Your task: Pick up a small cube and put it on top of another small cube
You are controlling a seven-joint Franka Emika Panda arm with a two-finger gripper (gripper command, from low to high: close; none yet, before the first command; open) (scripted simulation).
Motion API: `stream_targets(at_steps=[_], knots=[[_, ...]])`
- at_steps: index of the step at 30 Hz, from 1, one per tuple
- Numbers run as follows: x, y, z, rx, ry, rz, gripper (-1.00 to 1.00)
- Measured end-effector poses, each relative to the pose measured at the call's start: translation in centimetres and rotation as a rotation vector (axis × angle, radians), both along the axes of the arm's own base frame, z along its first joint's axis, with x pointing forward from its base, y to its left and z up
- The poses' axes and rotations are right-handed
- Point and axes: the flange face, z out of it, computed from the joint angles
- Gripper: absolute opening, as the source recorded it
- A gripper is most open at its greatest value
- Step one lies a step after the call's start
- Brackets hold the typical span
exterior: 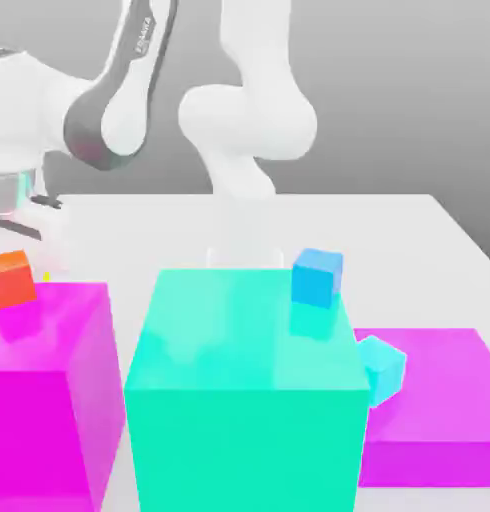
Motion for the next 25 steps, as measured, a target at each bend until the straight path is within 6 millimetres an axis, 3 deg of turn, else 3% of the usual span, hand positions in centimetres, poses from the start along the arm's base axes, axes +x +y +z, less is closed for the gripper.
stream_targets(at_steps=[7,17,19,21,22,25], knots=[[4.0,0.3,7.2,0.042,-0.005,-0.173,-1.00],[9.0,5.2,12.2,0.099,0.050,-0.422,-1.00],[9.4,5.4,10.6,0.102,0.054,-0.442,-1.00],[9.4,5.4,7.8,0.102,0.055,-0.447,-1.00],[9.4,5.5,6.9,0.102,0.055,-0.448,1.00],[9.4,5.5,6.9,0.102,0.055,-0.448,1.00]])
